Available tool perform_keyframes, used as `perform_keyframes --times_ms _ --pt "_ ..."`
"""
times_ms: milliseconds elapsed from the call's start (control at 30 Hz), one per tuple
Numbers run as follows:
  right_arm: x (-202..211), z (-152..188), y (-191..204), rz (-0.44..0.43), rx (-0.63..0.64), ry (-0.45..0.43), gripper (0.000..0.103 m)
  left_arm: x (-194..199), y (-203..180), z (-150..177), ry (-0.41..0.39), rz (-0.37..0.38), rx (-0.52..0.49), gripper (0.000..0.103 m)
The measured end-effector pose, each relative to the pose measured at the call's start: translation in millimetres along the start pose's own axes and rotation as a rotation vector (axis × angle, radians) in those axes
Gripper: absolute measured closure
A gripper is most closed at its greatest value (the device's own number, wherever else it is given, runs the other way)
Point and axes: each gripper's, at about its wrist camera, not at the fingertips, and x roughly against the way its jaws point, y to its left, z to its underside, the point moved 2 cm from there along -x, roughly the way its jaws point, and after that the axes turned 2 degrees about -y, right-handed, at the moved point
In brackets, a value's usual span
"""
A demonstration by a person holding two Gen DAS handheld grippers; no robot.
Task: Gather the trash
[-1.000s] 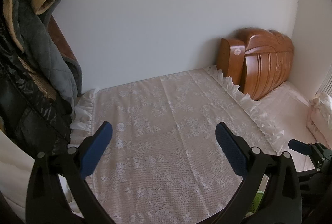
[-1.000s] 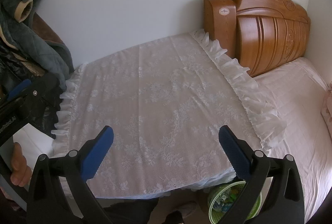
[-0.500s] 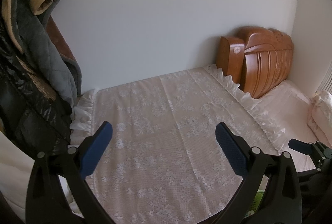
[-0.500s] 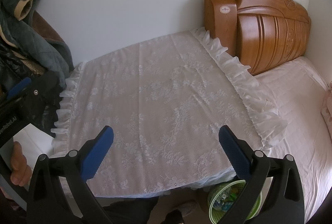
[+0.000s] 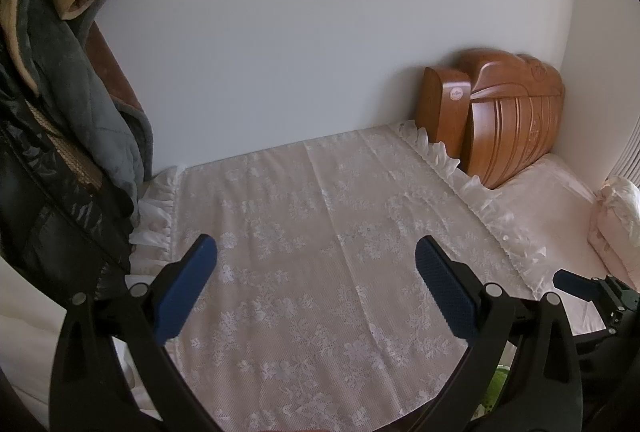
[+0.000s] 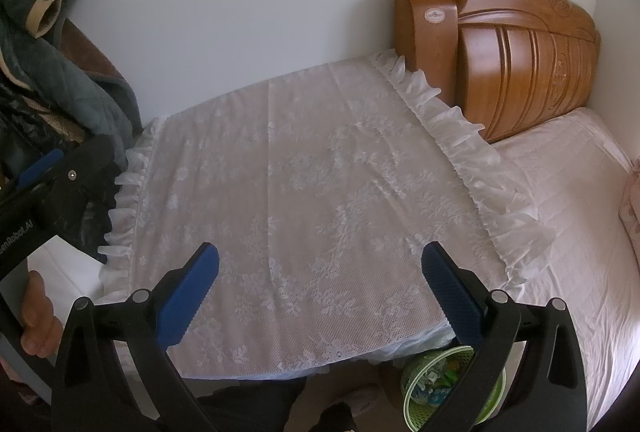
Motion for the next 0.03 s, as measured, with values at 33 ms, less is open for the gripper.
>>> perform_keyframes --times_ms 33 --pt "1.1 1.1 -0.7 0.000 0.002 0.000 0.002 -0.2 0.2 0.0 0.000 0.000 0.000 0.008"
